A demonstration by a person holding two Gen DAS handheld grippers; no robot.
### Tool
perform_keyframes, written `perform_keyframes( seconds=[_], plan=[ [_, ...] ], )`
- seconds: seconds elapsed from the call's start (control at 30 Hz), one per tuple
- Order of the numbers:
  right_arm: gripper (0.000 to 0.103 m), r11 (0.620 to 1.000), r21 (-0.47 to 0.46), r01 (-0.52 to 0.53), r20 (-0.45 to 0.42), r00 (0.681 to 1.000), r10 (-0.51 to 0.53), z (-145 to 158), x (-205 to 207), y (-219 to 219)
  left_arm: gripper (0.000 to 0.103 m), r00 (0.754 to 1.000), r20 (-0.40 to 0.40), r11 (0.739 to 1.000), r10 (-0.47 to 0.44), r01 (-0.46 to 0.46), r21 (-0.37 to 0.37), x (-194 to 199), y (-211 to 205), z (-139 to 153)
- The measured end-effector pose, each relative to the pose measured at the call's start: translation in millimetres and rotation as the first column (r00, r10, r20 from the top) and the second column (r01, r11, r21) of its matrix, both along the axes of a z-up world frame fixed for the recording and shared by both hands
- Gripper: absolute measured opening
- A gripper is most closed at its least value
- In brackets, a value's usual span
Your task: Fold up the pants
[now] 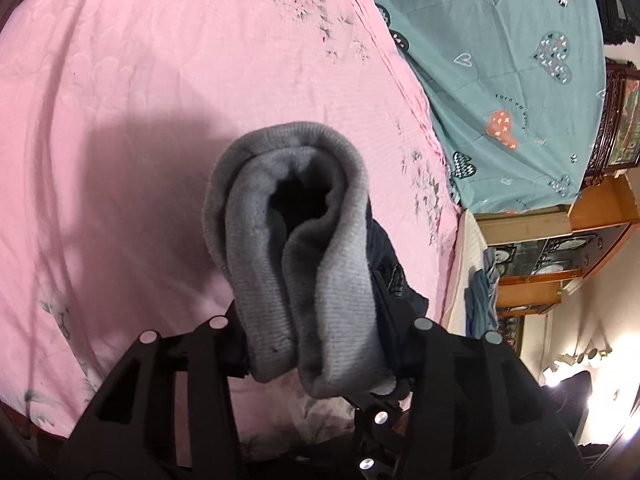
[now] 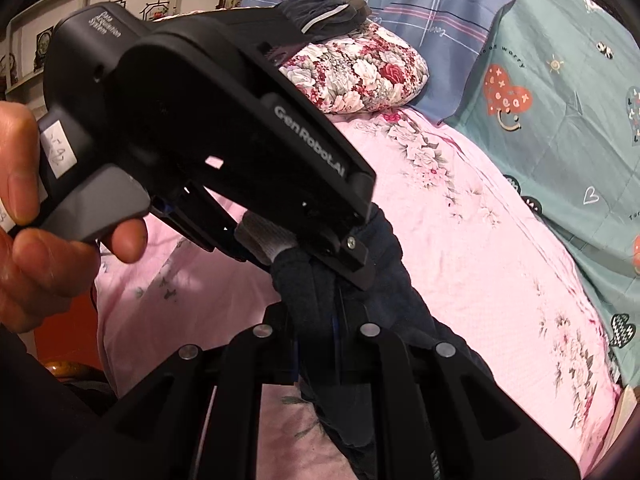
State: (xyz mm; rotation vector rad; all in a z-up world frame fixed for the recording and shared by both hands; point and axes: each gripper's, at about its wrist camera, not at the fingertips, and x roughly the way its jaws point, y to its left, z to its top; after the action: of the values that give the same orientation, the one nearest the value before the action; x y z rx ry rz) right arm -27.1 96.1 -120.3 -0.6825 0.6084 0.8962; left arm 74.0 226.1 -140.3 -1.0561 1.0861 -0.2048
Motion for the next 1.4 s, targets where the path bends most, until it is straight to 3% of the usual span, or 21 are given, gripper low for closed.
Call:
perform_keyframes(
  seconds=[0.3,0.5,0.57,0.73,0.87,1.0,1.1,1.33,1.4],
  plan=[
    [0.013,0.999,-0.026,-0.040,0.056,0.998,0.041,2,-14,-14,0.042,0.996,0.045,0.995,0.074,-0.070,-0.076,-23,-10,-2],
    [0.013,0.998,0.040,-0.046,0.060,0.997,0.043,12,-20,-32,0.040,0.987,0.112,0.985,0.115,-0.099,-0.145,-40,-10,10],
    [0.013,0.996,0.081,-0.023,0.057,0.998,0.018,19,-20,-41,0.040,0.988,0.118,0.988,0.100,-0.084,-0.128,-38,-16,21],
    [0.013,0.973,0.215,0.087,0.047,0.994,-0.099,43,-15,-78,0.039,0.986,0.162,1.000,-0.025,0.026,-0.005,-15,-56,71],
    [0.013,0.902,0.345,0.260,-0.050,0.964,-0.259,63,3,-133,0.039,0.965,0.193,0.982,-0.180,0.165,0.090,18,-111,107],
    [0.013,0.791,0.408,0.455,-0.233,0.890,-0.391,59,24,-196,0.039,0.915,0.160,0.915,-0.370,0.329,0.234,54,-192,118],
    [0.013,0.708,0.399,0.583,-0.357,0.810,-0.466,39,35,-237,0.039,0.877,0.085,0.853,-0.473,0.431,0.294,75,-248,99],
    [0.013,0.492,0.316,0.811,-0.683,0.555,-0.476,-29,54,-314,0.042,0.789,-0.081,0.727,-0.609,0.596,0.342,88,-325,33],
    [0.013,0.455,0.301,0.838,-0.722,0.512,-0.465,-39,54,-325,0.045,0.765,-0.108,0.693,-0.635,0.626,0.358,92,-341,24]
  ],
)
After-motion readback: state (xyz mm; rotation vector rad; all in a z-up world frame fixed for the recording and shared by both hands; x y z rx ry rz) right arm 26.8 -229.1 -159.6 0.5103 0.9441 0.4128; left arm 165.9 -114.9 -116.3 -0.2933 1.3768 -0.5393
